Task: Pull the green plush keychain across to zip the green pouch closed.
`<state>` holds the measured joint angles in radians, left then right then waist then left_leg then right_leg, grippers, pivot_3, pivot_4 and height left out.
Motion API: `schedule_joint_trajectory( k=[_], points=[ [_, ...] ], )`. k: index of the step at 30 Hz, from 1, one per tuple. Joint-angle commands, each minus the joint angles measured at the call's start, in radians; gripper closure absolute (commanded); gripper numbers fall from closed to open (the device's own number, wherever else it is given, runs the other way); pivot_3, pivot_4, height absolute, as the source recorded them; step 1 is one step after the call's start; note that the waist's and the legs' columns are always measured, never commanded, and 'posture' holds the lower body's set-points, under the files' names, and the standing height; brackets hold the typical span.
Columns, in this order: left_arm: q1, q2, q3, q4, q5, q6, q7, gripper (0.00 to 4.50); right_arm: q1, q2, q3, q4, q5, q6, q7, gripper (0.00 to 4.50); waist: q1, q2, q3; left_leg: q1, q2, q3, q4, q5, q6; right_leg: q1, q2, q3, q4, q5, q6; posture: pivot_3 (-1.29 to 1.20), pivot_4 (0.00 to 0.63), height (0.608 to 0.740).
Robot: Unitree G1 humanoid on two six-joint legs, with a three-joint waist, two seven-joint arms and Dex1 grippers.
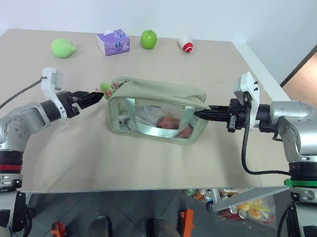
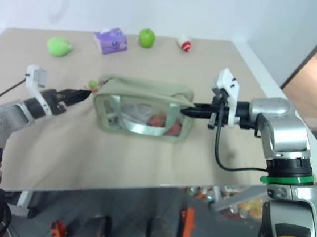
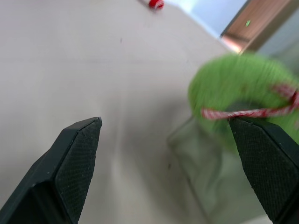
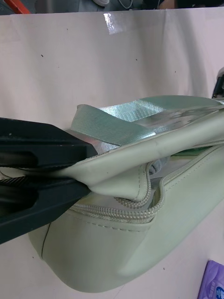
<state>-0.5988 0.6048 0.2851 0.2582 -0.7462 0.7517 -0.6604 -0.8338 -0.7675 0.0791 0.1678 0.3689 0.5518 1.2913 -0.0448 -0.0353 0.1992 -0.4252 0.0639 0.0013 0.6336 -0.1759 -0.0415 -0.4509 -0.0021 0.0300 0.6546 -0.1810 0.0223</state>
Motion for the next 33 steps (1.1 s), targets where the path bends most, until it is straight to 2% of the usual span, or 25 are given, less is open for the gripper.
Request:
schedule_joint_trajectory(
  k=[1,20,21,22,24,25,26,31,33],
  points=[
    [-0.023,-0.007,0.028,-0.002,-0.006,0.008,-0.002,0.00,-0.013,-0.013,-0.034,-0.031,0.017,-0.006,0.001,4.48,0.000,0.000,0.000,0.000,0.000,0.000,0.000,0.000,0.000,0.000,0.000,0.000,0.000,0.000,0.000,0.00,0.150,0.740],
    [-0.099,-0.099,-0.031,0.048,0.052,-0.003,0.011,0.00,-0.002,-0.003,-0.037,-0.038,0.024,-0.009,-0.009,4.48,0.000,0.000,0.000,0.000,0.000,0.000,0.000,0.000,0.000,0.000,0.000,0.000,0.000,0.000,0.000,0.00,0.150,0.740],
    [-0.106,-0.104,-0.034,0.057,0.060,-0.008,0.018,0.42,-0.001,-0.003,-0.038,-0.039,0.024,-0.009,-0.009,4.50,0.000,0.000,0.000,0.000,0.000,0.000,0.000,0.000,0.000,0.000,0.000,0.000,0.000,0.000,0.000,0.00,0.150,0.740],
    [-0.114,-0.107,-0.036,0.070,0.068,-0.013,0.028,0.42,0.000,-0.003,-0.039,-0.039,0.024,-0.010,-0.009,4.50,0.000,0.000,0.000,0.000,0.000,0.000,0.000,0.000,0.000,0.000,0.000,0.000,0.000,0.000,0.000,0.00,0.150,0.740],
    [-0.123,-0.109,-0.035,0.093,0.081,-0.021,0.029,0.82,0.002,-0.003,-0.041,-0.040,0.025,-0.010,-0.012,4.50,0.001,0.000,0.000,0.000,0.000,0.000,0.000,0.000,0.000,0.000,0.000,0.000,0.000,0.000,0.000,0.00,0.150,0.740],
    [-0.126,-0.109,-0.034,0.099,0.085,-0.024,0.025,1.32,0.004,-0.003,-0.043,-0.042,0.026,-0.009,-0.013,4.50,0.001,0.000,0.000,0.000,0.000,0.000,0.001,0.000,0.000,0.001,0.000,0.000,0.000,0.000,0.001,0.00,0.150,0.740],
    [-0.128,-0.109,-0.032,0.100,0.087,-0.023,0.020,1.52,0.006,-0.003,-0.045,-0.044,0.027,-0.008,-0.014,4.50,0.001,0.000,0.000,0.000,0.000,0.000,0.001,0.000,0.000,0.001,0.000,0.000,0.000,0.001,0.001,0.00,0.150,0.740],
    [-0.135,-0.115,-0.027,0.105,0.091,-0.022,0.014,3.47,0.012,-0.001,-0.044,-0.045,0.030,-0.010,-0.022,4.50,0.000,0.000,0.000,0.000,0.000,0.000,0.001,0.000,0.000,0.001,0.000,0.000,0.000,0.001,0.001,0.00,0.150,0.740],
    [-0.136,-0.115,-0.028,0.101,0.094,-0.020,0.016,4.00,0.013,0.001,-0.042,-0.046,0.030,-0.010,-0.024,4.50,0.000,0.000,0.000,0.000,0.000,0.000,0.001,0.000,0.000,0.001,0.000,0.000,0.000,0.001,0.001,0.00,0.150,0.740]
  ],
)
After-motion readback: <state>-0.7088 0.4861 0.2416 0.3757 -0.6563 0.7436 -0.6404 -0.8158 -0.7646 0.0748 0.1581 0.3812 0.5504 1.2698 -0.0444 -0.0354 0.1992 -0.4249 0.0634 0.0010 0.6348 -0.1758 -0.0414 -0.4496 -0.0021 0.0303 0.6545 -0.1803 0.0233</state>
